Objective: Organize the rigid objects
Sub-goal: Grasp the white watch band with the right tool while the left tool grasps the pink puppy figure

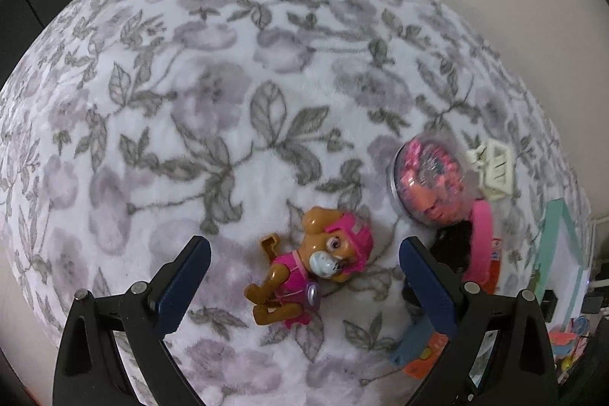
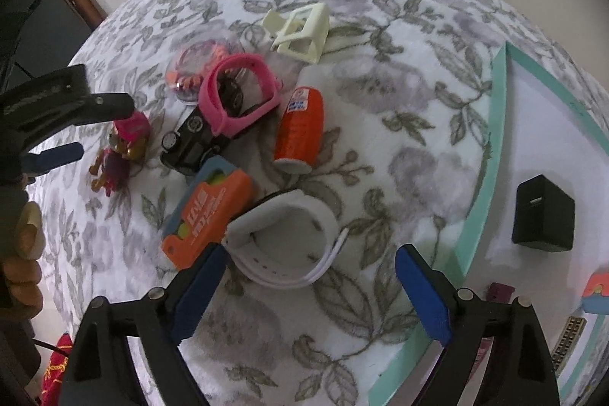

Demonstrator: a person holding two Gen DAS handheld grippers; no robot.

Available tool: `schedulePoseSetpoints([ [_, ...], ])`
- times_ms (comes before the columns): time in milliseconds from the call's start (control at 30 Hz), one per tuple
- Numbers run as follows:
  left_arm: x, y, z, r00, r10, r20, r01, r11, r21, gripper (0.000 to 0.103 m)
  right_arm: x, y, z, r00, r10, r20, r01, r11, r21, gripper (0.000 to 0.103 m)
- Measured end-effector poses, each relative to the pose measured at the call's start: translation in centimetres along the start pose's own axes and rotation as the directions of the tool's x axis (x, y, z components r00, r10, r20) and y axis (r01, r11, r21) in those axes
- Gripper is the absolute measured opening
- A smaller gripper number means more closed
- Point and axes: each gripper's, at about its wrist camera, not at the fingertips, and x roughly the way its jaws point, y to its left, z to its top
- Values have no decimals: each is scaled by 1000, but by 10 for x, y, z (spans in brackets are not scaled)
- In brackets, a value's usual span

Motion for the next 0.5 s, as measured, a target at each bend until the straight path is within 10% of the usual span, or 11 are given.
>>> schedulePoseSetpoints([
  [500,19,-5,-5,996,83,-22,-83,996,28,98,11,11,-3,999,-28,24,28,999,-19,66],
])
